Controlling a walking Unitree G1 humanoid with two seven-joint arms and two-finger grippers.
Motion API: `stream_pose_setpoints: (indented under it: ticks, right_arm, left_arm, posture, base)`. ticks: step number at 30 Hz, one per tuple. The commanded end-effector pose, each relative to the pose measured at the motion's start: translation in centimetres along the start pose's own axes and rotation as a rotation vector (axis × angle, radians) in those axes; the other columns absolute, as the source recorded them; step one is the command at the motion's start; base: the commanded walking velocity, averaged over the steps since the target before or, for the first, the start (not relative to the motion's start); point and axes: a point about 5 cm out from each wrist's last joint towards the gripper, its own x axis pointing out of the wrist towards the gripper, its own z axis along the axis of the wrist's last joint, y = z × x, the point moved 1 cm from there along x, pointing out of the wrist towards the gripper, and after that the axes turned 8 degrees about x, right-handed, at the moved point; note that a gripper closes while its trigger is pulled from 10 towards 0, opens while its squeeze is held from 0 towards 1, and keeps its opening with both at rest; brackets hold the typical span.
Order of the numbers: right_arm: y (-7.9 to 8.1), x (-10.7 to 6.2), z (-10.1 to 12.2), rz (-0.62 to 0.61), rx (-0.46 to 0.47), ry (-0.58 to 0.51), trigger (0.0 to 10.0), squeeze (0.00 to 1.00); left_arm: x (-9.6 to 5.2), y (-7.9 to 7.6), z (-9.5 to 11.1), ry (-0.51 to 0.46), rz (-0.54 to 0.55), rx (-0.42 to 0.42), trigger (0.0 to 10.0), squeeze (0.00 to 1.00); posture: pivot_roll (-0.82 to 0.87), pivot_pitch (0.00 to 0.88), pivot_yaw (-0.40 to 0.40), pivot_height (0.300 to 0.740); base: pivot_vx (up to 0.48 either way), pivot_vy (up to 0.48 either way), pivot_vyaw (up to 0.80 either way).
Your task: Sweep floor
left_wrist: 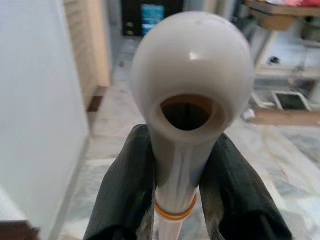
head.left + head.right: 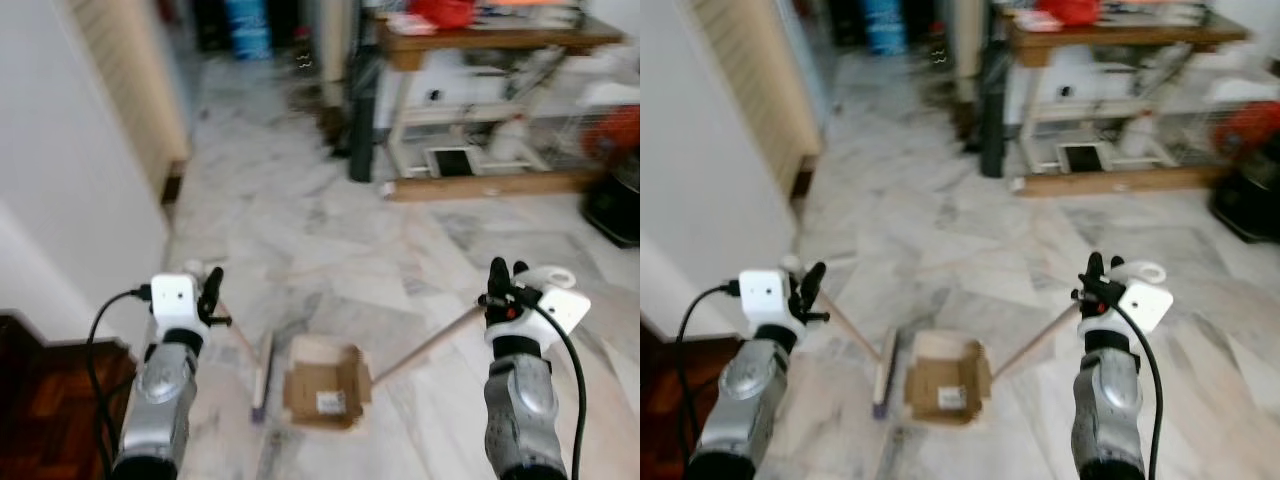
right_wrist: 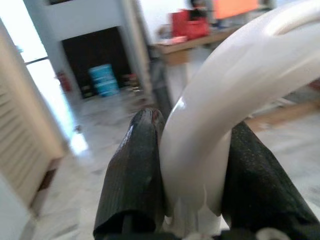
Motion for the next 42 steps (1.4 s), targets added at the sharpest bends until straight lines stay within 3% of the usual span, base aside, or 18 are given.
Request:
stream_pose_setpoints:
  ticks: [1,11,22,42]
  right_arm:
    - [-0.2,0.5,1.6,0.002,0.011,-0.063,10.0,0.00]
    - [0.0,0.3,1.5,0.009,0.006,-0.057,10.0,0.00]
    - [0.6,0.2,1.8,0.108,-0.111,-0.033,10.0,0.00]
    - [1.7,-0.4,1.3,0.089,-0.067,-0.043,10.0,0.00]
  left_arm:
    - [0.3,-0.3,1.0,-0.046,-0.005,0.015,10.0,0.00]
    - [0.1,-0.2,0.8,-0.041,-0.002,0.011,10.0,0.00]
    - [-0.5,0.8,0.7,-0.040,0.018,0.033,10.0,0.00]
    - [-1.0,0.9,1.7,-0.068,-0.012,0.031,10.0,0.00]
  posture:
    - [-0.04,0.000,-0.023,0.740]
    - [-0.04,0.000,-0.023,0.740]
    - [-0.04,0.026,-0.039,0.740]
    - [-0.02,0.045,-0.002,0.740]
  base:
    - [0.000,0.000,0.80]
    - [0.000,0.000,0.80]
    - [0.000,0.000,0.00]
    - [0.000,0.000,0.00]
